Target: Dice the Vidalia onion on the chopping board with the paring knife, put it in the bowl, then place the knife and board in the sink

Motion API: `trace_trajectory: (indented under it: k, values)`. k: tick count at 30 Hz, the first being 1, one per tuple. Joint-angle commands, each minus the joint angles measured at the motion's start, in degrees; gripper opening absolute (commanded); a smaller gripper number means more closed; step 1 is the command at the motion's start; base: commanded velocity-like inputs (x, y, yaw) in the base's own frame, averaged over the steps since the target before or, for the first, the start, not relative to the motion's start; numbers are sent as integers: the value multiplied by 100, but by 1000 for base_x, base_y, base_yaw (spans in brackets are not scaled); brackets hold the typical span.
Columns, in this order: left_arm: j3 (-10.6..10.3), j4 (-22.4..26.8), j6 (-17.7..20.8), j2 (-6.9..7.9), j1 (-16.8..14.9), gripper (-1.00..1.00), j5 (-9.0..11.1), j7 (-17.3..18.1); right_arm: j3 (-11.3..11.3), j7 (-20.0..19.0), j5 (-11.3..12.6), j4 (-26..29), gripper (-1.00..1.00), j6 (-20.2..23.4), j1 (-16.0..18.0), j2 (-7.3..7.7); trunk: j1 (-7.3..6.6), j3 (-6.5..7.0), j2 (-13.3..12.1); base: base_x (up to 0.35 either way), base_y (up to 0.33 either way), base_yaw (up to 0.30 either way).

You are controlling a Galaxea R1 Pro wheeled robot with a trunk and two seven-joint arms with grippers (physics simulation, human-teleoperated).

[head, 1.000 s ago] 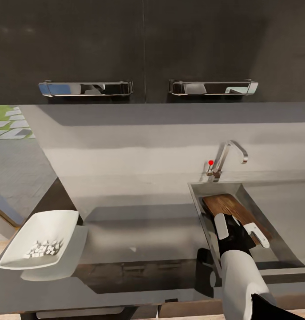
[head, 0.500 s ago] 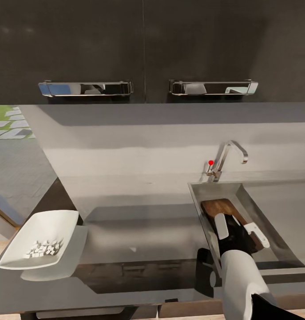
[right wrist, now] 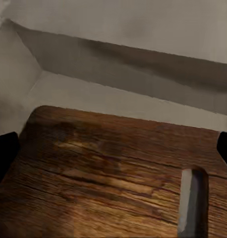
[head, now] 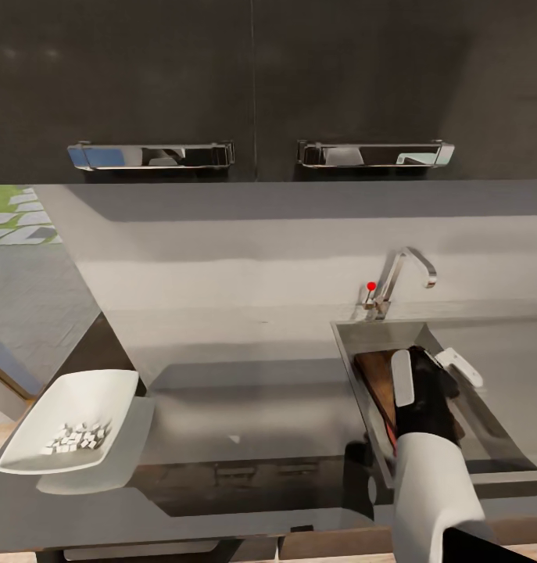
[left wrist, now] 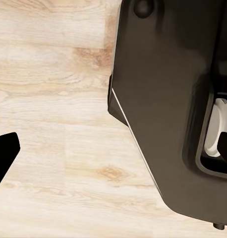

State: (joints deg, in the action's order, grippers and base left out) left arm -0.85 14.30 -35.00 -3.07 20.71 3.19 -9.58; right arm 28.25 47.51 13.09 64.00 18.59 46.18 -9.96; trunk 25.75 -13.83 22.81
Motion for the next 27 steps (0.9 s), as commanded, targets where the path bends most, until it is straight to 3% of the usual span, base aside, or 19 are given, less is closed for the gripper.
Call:
trace_trajectory:
  k: [1,2,6,8,11,16,20,23,27]
  values:
    - [-11,11,-7,-1,3,100,33,-2,0,-268,11,130,100,369,5,-4,4,-10,11,0,0,0]
    - [-11,11,-7,-1,3,100,33,-2,-1,-426,11,172,100,512,5,-4,4,-10,11,0,0,0]
    - [-11,11,-7,-1,3,100,33,-1,-7,-1782,-39,316,100,1241,5,-4,4,-10,11,-2,0,0]
    - [-11,6,-7,-1,3,100,33,0,-23,-2212,-228,342,100,1385,5,-4,4,-10,11,-84,0,0]
    - [-11,-11,-7,-1,3,100,33,0,-42,-2916,-798,365,100,1468,5,-4,4,-10,11,-225,0,0]
    - [-11,-22,-7,-1,3,100,33,0,-47,-4180,-1551,531,100,1498,0,-4,4,-10,11,-287,0,0]
    - [-11,-24,-7,-1,3,100,33,-1,-48,-5185,-2248,892,100,1499,-180,-4,4,-10,11,-323,0,0]
    - [-11,-24,-7,-1,3,100,33,0,-48,-5556,-2372,1065,100,1499,-274,-4,4,-10,11,-334,0,0]
    - [-11,-24,-7,-1,3,100,33,-1,-48,-5723,-2407,1125,100,1499,-333,-4,4,-10,11,-336,0,0]
